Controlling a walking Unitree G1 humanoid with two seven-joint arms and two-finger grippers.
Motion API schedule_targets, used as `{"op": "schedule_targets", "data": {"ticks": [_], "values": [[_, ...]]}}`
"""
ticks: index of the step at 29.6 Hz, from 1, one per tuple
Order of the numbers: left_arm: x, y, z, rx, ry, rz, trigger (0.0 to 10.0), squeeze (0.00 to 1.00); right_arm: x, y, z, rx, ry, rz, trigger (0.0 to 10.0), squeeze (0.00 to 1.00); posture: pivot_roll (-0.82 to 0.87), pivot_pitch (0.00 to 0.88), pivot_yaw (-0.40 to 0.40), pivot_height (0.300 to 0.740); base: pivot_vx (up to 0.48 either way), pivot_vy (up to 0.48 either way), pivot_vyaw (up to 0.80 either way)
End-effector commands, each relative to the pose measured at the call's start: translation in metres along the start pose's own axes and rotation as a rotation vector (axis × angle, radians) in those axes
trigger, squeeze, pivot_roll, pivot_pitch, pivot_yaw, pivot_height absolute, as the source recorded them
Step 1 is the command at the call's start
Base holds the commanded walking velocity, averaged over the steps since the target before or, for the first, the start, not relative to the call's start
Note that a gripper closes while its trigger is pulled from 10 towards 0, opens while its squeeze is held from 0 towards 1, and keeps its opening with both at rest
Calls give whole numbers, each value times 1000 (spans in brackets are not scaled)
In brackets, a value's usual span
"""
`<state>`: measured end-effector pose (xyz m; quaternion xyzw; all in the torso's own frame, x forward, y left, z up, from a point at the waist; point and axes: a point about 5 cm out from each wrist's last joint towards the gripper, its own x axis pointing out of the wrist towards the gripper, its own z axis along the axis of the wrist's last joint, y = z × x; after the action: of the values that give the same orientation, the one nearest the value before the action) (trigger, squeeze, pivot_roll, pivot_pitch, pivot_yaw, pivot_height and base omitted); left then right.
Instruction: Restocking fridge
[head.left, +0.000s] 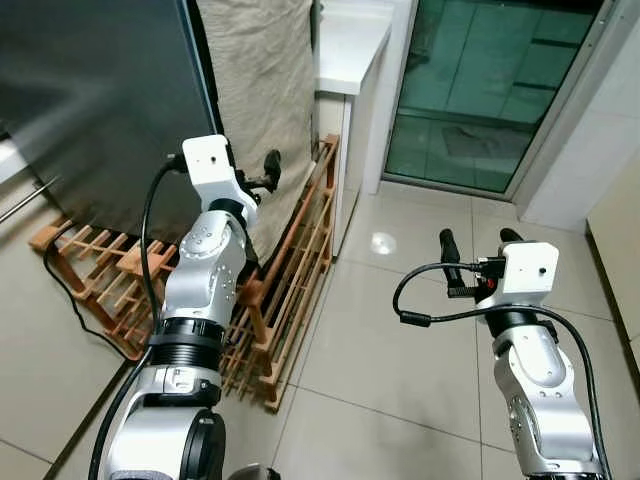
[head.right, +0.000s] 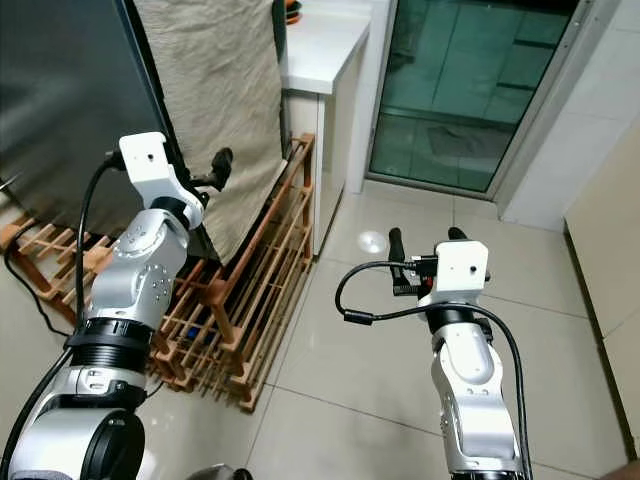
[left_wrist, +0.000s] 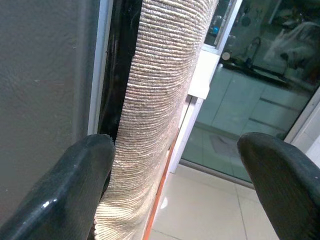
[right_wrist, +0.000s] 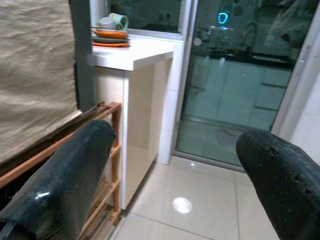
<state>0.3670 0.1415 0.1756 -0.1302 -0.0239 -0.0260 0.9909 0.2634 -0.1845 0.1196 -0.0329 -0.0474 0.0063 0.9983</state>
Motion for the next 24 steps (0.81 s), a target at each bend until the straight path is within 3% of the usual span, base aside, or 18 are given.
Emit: {"op": "schedule_targets", "data": {"ticks": [1, 7, 20, 24], "values": [[-3, 7, 15, -2, -58, 22, 10000, 0, -2, -3, 3, -13, -3, -12, 10000, 0, -163, 0, 55, 740, 0, 0, 0], [-21, 16, 2, 12, -27, 26, 10000, 0, -8, -3, -2, -12, 19, -4, 10000, 0, -144, 0, 39, 740, 0, 0, 0], [-15, 8, 13, -4, -66, 12, 10000, 0, -2, 0, -3, -13, 17, 15, 10000, 0, -138, 0, 31, 740, 0, 0, 0], [-6, -6, 14, -7, -82, -24, 10000, 0, -1, 1, -3, -13, 17, 22, 10000, 0, -138, 0, 31, 740, 0, 0, 0]]}}
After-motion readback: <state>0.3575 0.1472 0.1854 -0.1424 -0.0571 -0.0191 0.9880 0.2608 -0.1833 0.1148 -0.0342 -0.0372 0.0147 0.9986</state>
